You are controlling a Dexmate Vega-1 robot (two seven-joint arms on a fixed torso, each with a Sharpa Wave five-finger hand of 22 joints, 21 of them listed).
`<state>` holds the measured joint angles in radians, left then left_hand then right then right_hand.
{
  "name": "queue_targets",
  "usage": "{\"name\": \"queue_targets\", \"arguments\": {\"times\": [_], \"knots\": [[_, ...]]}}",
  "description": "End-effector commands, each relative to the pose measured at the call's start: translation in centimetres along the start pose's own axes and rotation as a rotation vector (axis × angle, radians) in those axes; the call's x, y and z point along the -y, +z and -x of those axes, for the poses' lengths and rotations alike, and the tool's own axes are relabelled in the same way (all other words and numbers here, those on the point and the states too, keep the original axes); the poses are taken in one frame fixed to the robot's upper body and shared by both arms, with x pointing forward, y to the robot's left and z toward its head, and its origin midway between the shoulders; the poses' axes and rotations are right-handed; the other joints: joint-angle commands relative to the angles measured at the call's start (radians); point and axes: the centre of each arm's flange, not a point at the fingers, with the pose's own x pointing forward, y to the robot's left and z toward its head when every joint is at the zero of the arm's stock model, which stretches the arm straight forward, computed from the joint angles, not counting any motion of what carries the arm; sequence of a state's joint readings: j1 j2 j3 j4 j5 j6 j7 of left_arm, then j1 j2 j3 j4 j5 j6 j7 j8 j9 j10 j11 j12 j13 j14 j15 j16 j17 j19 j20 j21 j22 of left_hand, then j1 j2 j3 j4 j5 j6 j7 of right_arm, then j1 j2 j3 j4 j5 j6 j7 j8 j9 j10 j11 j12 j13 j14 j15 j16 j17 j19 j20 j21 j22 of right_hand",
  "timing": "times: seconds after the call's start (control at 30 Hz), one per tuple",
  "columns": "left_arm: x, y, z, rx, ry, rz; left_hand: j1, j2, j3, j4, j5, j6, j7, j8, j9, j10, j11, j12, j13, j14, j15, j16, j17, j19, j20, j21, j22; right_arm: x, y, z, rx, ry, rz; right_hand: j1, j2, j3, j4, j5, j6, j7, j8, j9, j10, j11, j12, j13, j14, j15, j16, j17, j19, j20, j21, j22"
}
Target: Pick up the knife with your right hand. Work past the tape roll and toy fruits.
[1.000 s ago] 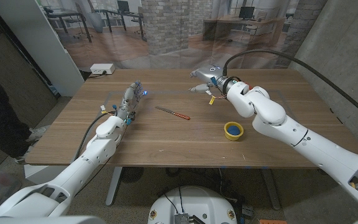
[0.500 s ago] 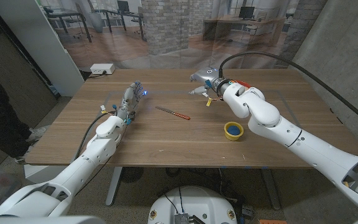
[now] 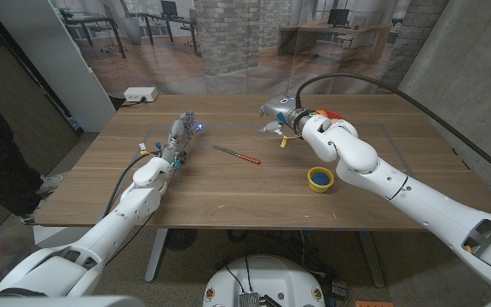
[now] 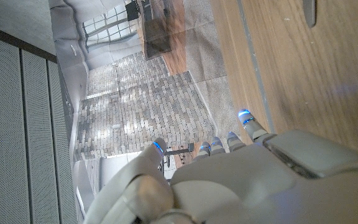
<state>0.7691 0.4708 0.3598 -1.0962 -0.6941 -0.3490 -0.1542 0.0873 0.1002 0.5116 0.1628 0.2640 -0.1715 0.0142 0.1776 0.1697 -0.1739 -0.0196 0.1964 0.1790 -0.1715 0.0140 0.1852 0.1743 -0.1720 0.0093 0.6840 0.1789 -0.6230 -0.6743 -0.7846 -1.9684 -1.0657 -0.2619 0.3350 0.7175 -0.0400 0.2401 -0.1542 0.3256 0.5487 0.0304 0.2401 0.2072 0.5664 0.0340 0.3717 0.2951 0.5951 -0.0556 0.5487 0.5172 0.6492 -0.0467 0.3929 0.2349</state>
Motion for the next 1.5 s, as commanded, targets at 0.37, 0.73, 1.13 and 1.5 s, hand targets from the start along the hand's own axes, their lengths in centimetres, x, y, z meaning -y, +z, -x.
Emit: {"name": "queue_targets", "arguments": {"times": [0.37, 0.73, 1.13, 1.5], "knots": [[-0.2, -0.3, -1.0, -0.010, -0.001, 0.001, -0.015, 0.058, 0.007, -0.001, 0.003, -0.111, 0.007, 0.001, 0.001, -0.109, 0.006, 0.001, 0.004, -0.125, 0.008, 0.002, 0.003, -0.166, 0.003, -0.004, 0.004, -1.6, 0.5, -1.2, 0.008, 0.039, 0.005, 0.013, -0.013, -0.026, 0.011, 0.011, 0.019, -0.011, -0.002, 0.006, 0.007, -0.003, 0.019, 0.014, 0.010, -0.108, 0.008, 0.025, -0.019, 0.004, 0.008, 0.003], [-0.1, -0.2, -1.3, -0.012, -0.007, -0.001, -0.018, 0.057, 0.006, 0.000, 0.003, -0.111, 0.007, 0.001, 0.001, -0.110, 0.007, 0.001, 0.004, -0.126, 0.007, 0.002, 0.003, -0.166, 0.003, -0.006, 0.005, -2.2, 0.7, -0.9, 0.000, 0.022, 0.002, 0.015, -0.021, -0.051, 0.020, 0.015, 0.049, -0.010, 0.004, 0.013, 0.052, -0.018, 0.053, 0.029, 0.041, -0.106, 0.025, 0.053, -0.016, 0.011, 0.028, 0.013], [0.0, -0.2, -1.4, -0.014, -0.014, -0.005, -0.020, 0.057, 0.005, 0.001, 0.003, -0.112, 0.008, 0.001, 0.001, -0.110, 0.007, 0.002, 0.004, -0.125, 0.007, 0.002, 0.003, -0.165, 0.003, -0.008, 0.005, -3.1, 1.5, -0.4, -0.006, 0.019, 0.001, 0.025, -0.016, -0.058, 0.024, 0.022, 0.059, -0.009, 0.001, 0.016, 0.059, -0.025, 0.067, 0.038, 0.053, -0.106, 0.024, 0.065, -0.012, 0.015, 0.039, 0.011], [0.0, -0.1, -1.2, -0.012, -0.015, -0.005, -0.022, 0.057, 0.005, 0.001, 0.003, -0.114, 0.009, 0.001, 0.002, -0.111, 0.006, 0.002, 0.004, -0.126, 0.008, 0.002, 0.003, -0.165, 0.002, -0.011, 0.005, -3.5, 2.4, -0.4, 0.005, 0.024, 0.002, 0.033, -0.012, -0.063, 0.026, 0.029, 0.063, -0.009, -0.002, 0.017, 0.055, -0.020, 0.073, 0.044, 0.057, -0.105, 0.018, 0.072, -0.011, 0.017, 0.046, 0.010]]}}
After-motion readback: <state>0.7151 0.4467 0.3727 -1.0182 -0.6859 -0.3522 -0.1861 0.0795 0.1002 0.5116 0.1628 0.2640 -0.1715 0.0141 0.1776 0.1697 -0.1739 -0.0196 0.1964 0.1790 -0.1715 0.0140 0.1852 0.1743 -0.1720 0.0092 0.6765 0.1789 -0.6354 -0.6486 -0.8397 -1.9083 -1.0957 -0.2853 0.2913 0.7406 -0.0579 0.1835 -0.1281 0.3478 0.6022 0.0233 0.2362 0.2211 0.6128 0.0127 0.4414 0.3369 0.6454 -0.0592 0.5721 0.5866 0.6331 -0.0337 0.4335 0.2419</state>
